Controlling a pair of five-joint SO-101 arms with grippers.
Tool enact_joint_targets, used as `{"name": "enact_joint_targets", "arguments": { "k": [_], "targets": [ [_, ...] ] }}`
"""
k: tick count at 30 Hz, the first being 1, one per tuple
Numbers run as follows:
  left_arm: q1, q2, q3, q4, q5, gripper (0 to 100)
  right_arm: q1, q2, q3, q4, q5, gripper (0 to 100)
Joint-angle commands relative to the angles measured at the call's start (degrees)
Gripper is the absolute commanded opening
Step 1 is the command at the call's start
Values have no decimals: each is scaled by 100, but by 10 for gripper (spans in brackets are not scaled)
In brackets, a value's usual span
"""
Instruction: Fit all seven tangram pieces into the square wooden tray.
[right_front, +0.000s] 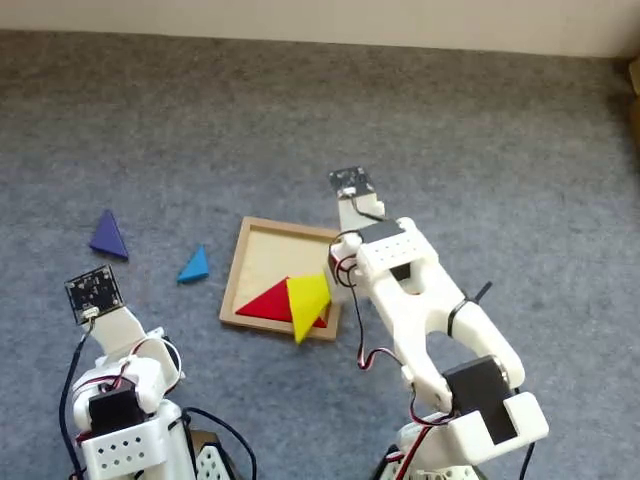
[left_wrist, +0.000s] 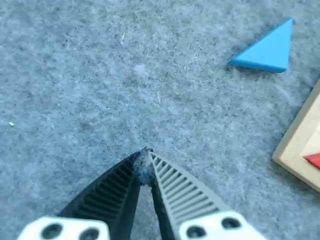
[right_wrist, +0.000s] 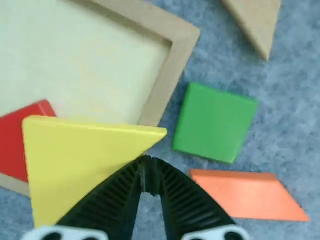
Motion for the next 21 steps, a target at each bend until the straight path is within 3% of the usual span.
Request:
{"name": "enact_joint_targets", "arguments": {
  "k": [1,6,13,21],
  "targets": [
    [-75,-233,110,18,44,6,66,-22,-303,-400,-44,4],
    [-75,-233,110,18,44,6,84,-66,-303,-954,-53,4],
    [-75,-233,110,18,44,6,127,-1262,-268,-347,-53,4],
    [-92,-233,110,18,44,6,-945,-2062,857,-295,-62,4]
  ]
}}
